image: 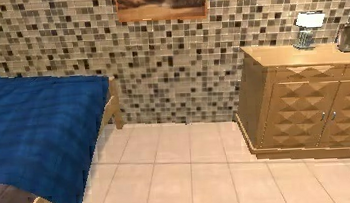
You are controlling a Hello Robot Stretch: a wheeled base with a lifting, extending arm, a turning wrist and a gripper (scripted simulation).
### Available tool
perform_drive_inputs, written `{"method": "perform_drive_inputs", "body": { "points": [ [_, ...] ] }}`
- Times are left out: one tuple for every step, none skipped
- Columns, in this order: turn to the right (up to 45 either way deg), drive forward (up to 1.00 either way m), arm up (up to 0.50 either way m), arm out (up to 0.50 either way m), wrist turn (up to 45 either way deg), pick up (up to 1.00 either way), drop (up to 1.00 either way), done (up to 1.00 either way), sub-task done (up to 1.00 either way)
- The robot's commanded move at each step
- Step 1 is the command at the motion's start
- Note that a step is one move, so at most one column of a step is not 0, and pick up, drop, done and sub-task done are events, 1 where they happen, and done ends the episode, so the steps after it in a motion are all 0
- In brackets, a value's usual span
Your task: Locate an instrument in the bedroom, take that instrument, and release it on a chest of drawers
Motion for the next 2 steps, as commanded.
{"method": "perform_drive_inputs", "body": {
  "points": [
    [0.0, 0.30, 0.00, 0.00, 0.0, 0.00, 0.00, 0.00, 0.00],
    [45.0, 0.00, 0.00, 0.00, 0.0, 0.00, 0.00, 0.00, 0.00]
  ]
}}
